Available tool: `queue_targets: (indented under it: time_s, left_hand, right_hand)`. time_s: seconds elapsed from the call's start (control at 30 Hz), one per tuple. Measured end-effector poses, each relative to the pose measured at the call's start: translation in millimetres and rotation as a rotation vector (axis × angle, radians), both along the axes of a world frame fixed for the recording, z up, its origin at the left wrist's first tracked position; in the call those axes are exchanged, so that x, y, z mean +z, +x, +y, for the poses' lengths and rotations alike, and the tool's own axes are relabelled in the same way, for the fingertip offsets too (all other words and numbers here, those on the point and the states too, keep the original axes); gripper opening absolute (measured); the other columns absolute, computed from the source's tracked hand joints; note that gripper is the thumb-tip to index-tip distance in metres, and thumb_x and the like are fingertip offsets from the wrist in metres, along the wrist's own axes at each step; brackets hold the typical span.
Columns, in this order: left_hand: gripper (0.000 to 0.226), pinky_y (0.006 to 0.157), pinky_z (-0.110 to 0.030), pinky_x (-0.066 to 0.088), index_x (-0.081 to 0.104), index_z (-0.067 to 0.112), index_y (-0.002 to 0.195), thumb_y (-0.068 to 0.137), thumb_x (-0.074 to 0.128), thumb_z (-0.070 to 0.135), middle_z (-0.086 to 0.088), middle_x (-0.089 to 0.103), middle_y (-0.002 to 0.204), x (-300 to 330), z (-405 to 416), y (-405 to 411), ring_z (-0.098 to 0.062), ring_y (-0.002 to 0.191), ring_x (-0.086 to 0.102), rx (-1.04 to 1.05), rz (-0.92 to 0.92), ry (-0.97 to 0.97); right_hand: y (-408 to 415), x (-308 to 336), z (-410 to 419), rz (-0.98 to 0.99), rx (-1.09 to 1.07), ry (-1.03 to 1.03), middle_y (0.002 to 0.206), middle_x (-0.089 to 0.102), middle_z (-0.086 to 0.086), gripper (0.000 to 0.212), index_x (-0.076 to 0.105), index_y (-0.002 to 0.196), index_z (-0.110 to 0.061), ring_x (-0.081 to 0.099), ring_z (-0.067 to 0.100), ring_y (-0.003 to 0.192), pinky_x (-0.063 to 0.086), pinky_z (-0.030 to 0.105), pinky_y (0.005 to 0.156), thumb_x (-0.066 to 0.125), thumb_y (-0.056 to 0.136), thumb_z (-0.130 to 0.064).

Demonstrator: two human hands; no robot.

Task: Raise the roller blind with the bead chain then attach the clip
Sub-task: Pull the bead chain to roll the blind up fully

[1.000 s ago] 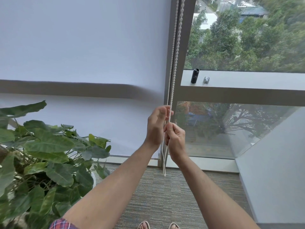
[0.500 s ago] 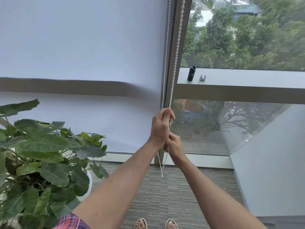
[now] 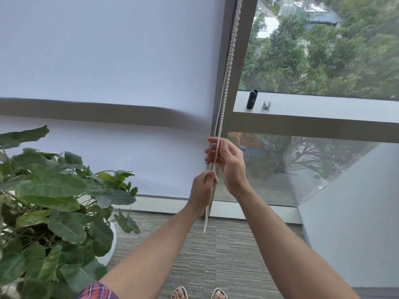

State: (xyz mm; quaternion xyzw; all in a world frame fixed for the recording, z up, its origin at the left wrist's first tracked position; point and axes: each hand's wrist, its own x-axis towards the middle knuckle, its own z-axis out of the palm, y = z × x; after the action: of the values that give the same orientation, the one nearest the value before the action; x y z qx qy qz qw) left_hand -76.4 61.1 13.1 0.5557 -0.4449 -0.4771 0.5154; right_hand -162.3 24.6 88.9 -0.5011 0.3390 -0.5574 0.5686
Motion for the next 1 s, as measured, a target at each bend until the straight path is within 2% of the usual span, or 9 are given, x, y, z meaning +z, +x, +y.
queue_targets:
  time_s: [0.1,0.23,0.43,0.57,0.67,0.73,0.83,0.93,1.0]
  left_hand:
    - [0.045,0.045,-0.025,0.026,0.054,0.029,0.057,0.099,0.045,0.015,0.013,0.037,0.046,0,-1,-1,-0.009,0.048,0.029,0.003,-0.009,0.006]
    - [0.049,0.047,-0.027,0.026,0.050,0.030,0.055,0.102,0.044,0.017,0.011,0.040,0.048,-1,1,-5,-0.009,0.049,0.031,-0.058,-0.027,0.007]
    - [0.040,0.056,-0.027,0.032,0.051,0.032,0.060,0.098,0.042,0.021,0.006,0.045,0.058,5,-5,9,-0.009,0.055,0.040,-0.205,-0.112,-0.035]
    - [0.029,0.072,-0.023,0.044,0.067,0.029,0.084,0.089,0.039,0.028,-0.007,0.063,0.094,0,-3,21,-0.014,0.083,0.058,-0.157,-0.075,-0.029]
    - [0.033,0.080,-0.033,0.046,0.069,0.025,0.094,0.087,0.038,0.032,-0.017,0.063,0.109,9,-8,25,-0.019,0.094,0.060,-0.059,-0.004,-0.045]
    - [0.037,0.081,-0.038,0.047,0.071,0.020,0.095,0.091,0.036,0.034,-0.014,0.069,0.105,27,-16,26,-0.019,0.094,0.063,-0.029,0.020,-0.100]
    - [0.037,0.075,-0.029,0.051,0.072,0.023,0.090,0.096,0.037,0.033,0.004,0.073,0.089,62,-24,25,-0.012,0.087,0.065,-0.022,0.129,-0.211]
    - [0.039,0.078,-0.033,0.050,0.068,0.013,0.101,0.099,0.038,0.037,-0.010,0.068,0.095,85,-26,20,-0.023,0.090,0.064,-0.095,0.161,-0.303]
    - [0.038,0.075,-0.034,0.050,0.067,0.009,0.104,0.099,0.042,0.038,-0.010,0.067,0.091,89,-24,17,-0.024,0.085,0.064,-0.184,0.134,-0.327]
  right_hand:
    - [11,14,-1,0.038,-0.067,-0.062,0.059,0.043,-0.001,0.033,0.070,0.091,-0.012,0.038,0.008,0.051,0.033,0.019,0.048,0.042,0.103,-0.023]
    - [15,14,1,0.040,-0.175,-0.043,0.050,0.031,0.000,0.037,0.063,0.070,-0.018,0.027,0.008,0.043,0.021,0.024,0.042,0.044,0.100,-0.026]
    - [15,12,3,0.042,-0.186,-0.054,0.046,0.030,0.000,0.038,0.060,0.063,-0.022,0.025,0.007,0.040,0.019,0.025,0.039,0.045,0.098,-0.025]
    - [11,11,5,0.053,-0.187,-0.045,0.045,0.032,-0.002,0.037,0.058,0.063,-0.018,0.026,0.007,0.038,0.021,0.023,0.038,0.045,0.097,-0.025]
    - [12,8,5,0.052,-0.179,-0.044,0.042,0.035,-0.011,0.037,0.057,0.062,-0.018,0.028,0.005,0.036,0.023,0.019,0.037,0.045,0.098,-0.023]
    - [14,-5,10,0.048,-0.163,-0.006,0.042,0.040,-0.013,0.040,0.057,0.060,-0.021,0.030,0.003,0.035,0.026,0.018,0.037,0.045,0.098,-0.021]
    - [14,-39,24,0.097,-0.143,0.091,0.043,0.039,-0.013,0.047,0.059,0.057,-0.025,0.030,0.004,0.038,0.026,0.020,0.038,0.045,0.102,-0.021]
    - [13,-71,38,0.133,-0.123,0.185,0.044,0.036,-0.014,0.049,0.061,0.057,-0.024,0.029,0.004,0.039,0.025,0.020,0.038,0.045,0.104,-0.018]
    - [11,-83,43,0.133,-0.120,0.231,0.044,0.035,-0.013,0.048,0.059,0.058,-0.022,0.028,0.003,0.039,0.023,0.019,0.037,0.045,0.103,-0.016]
